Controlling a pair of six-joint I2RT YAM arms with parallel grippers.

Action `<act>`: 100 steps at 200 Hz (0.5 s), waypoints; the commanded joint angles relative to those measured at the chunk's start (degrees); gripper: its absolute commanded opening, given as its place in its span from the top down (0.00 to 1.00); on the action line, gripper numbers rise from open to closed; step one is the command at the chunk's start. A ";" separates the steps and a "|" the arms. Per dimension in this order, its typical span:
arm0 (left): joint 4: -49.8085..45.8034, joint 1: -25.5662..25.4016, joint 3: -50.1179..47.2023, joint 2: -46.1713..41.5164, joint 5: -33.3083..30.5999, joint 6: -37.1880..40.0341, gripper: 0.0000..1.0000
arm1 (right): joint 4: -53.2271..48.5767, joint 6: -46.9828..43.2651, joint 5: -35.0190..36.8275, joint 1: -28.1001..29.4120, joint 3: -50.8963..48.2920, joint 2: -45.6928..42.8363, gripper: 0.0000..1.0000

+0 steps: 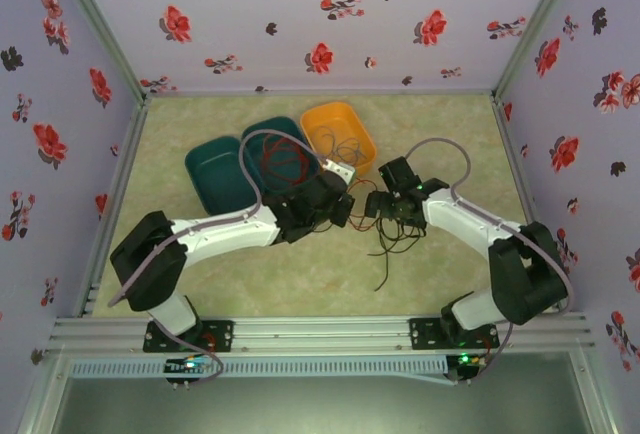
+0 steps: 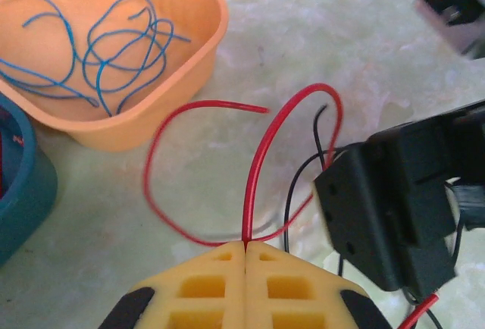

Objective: Untangle the cables

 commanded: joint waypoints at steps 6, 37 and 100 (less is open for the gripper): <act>6.85 -0.94 -3.20 -3.79 -1.64 4.25 1.00 | 1.21 1.79 1.13 0.36 1.51 1.82 0.01; 12.82 -1.24 -6.97 -7.30 -2.27 6.60 1.00 | 2.15 2.37 1.14 0.36 0.83 4.52 0.01; 17.15 -1.36 -10.12 -13.22 -4.87 11.37 1.00 | 2.23 3.95 2.82 0.19 -3.12 5.05 0.01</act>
